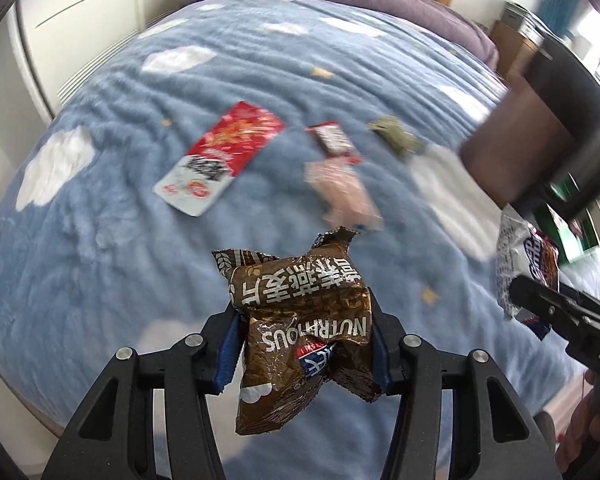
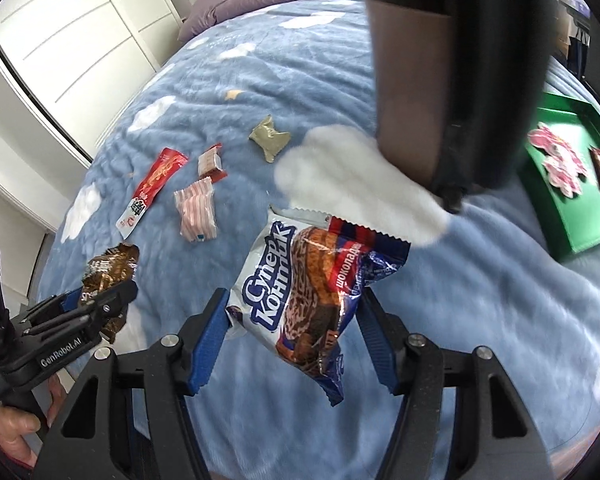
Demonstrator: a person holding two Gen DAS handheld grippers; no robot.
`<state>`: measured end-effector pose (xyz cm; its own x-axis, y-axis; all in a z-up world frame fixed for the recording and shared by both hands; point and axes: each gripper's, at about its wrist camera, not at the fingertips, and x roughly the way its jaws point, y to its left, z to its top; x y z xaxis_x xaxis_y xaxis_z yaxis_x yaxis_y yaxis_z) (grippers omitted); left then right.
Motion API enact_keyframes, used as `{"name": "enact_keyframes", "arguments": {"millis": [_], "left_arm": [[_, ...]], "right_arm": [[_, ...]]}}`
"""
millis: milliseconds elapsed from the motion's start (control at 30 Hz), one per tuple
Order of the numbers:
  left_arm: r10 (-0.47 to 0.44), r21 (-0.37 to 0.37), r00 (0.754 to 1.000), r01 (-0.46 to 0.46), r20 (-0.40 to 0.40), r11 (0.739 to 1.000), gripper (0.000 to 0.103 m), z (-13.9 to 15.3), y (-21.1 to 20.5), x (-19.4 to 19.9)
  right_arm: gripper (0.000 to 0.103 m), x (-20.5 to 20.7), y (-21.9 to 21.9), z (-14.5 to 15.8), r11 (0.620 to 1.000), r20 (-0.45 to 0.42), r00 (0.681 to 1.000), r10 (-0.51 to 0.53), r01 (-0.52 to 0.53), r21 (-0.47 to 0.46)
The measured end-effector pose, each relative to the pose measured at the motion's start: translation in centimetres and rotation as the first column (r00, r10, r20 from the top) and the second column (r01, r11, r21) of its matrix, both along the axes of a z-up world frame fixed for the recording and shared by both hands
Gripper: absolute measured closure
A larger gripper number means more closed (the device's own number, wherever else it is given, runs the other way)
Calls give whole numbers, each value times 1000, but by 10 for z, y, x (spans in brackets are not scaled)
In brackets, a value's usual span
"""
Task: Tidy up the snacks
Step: 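Carry both held packets over the green tray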
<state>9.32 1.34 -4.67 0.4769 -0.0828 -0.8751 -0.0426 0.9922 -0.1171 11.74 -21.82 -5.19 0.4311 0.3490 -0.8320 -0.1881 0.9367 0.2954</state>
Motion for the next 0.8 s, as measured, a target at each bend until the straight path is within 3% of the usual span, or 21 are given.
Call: {"name": "enact_keyframes", "arguments": {"millis": [200,367,800], "left_arm": [[-123,-4,992,123,13,992,56,18,-56,-18],[-232,-8,972,232,24,973,56,31,-110,-25],[-455,20,890,454,36,891,56,55,-245,-25]], "right_arm": [[31,-25,-47,15,999,27,999,-43,42,25],[31,-41,-100,24,991,48,991,-127,124,47],[31,-43,-250,46,935,124,927,-355,350,62]]}}
